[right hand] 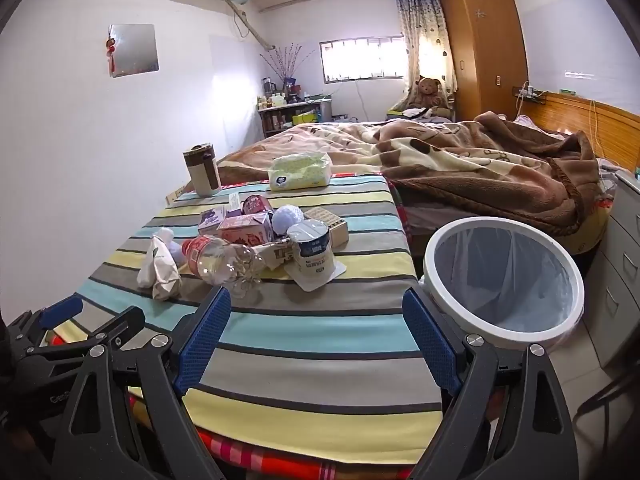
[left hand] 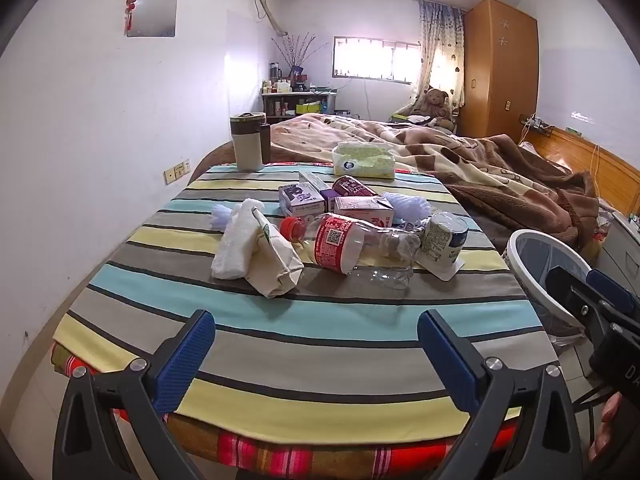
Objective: Collect trash
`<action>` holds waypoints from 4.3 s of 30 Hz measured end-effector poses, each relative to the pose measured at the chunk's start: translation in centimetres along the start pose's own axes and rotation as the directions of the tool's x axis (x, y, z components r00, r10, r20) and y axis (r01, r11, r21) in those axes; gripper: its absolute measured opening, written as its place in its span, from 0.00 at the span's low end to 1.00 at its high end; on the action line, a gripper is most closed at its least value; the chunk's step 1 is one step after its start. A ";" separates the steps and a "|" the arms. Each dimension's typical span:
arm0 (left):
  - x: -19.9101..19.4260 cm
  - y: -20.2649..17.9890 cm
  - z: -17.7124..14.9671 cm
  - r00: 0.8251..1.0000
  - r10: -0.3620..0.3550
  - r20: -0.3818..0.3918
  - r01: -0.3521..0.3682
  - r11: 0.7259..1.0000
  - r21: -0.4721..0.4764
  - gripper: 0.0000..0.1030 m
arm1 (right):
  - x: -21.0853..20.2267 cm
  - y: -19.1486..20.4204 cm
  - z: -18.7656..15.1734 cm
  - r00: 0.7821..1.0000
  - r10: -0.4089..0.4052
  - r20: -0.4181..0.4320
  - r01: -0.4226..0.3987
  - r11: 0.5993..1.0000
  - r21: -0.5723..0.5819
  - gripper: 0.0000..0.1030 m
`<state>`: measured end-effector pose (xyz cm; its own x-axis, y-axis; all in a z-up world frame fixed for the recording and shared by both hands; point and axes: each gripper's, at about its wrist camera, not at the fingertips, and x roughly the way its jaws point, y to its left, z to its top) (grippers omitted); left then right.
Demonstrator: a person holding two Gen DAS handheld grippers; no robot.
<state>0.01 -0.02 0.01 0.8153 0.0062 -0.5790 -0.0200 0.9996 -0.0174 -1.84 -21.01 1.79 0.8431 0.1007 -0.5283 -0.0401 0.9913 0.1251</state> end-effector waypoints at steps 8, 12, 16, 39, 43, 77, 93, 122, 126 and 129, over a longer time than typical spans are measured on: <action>0.0 0.0 0.0 1.000 -0.001 0.002 0.001 1.000 0.002 1.00 | 0.5 0.1 0.1 1.000 0.014 0.003 -0.014 1.000 0.012 0.87; 0.0 0.0 0.0 1.000 -0.002 0.002 0.002 1.000 0.001 1.00 | -0.4 -0.4 0.1 1.000 0.014 0.011 -0.014 1.000 0.011 0.87; 0.0 0.0 0.0 1.000 -0.003 0.002 0.003 1.000 0.001 1.00 | -0.3 0.1 0.0 1.000 0.004 0.015 -0.004 1.000 0.008 0.87; -0.7 0.0 0.3 1.000 -0.003 0.007 0.003 1.000 0.000 1.00 | -0.5 -0.2 0.0 1.000 -0.015 0.025 0.014 1.000 0.022 0.87; -0.8 0.0 0.3 1.000 -0.003 0.007 0.003 1.000 0.000 1.00 | -0.5 -0.2 0.0 1.000 -0.016 0.024 0.015 1.000 0.022 0.87; -1.3 -0.5 0.5 1.000 -0.008 0.007 0.008 1.000 -0.003 1.00 | -0.6 -0.3 0.0 0.999 -0.022 0.025 0.021 0.999 0.025 0.87; 0.4 -0.4 0.6 1.000 -0.017 -0.016 0.017 1.000 -0.007 1.00 | 0.8 -0.5 0.1 1.000 -0.019 0.003 0.019 0.999 0.030 0.87; 13.6 9.7 4.8 0.968 -0.129 -0.214 0.056 0.947 -0.318 0.92 | 11.7 0.4 3.4 0.982 0.075 -0.173 -0.084 0.995 -0.044 0.74; 14.9 9.8 4.7 0.962 -0.130 -0.241 0.043 0.941 -0.336 0.91 | 12.1 0.6 3.8 0.980 0.080 -0.182 -0.090 0.995 -0.045 0.74; 15.9 9.5 4.5 0.951 -0.148 -0.272 0.047 0.937 -0.347 0.91 | 12.6 0.6 4.1 0.977 0.089 -0.193 -0.099 0.994 -0.045 0.71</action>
<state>15.35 9.69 -5.68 0.6208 -0.1492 -0.7697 -0.1815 0.9277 -0.3262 10.95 -19.47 -1.37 0.7168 0.2026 -0.6672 -0.1476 0.9793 0.1388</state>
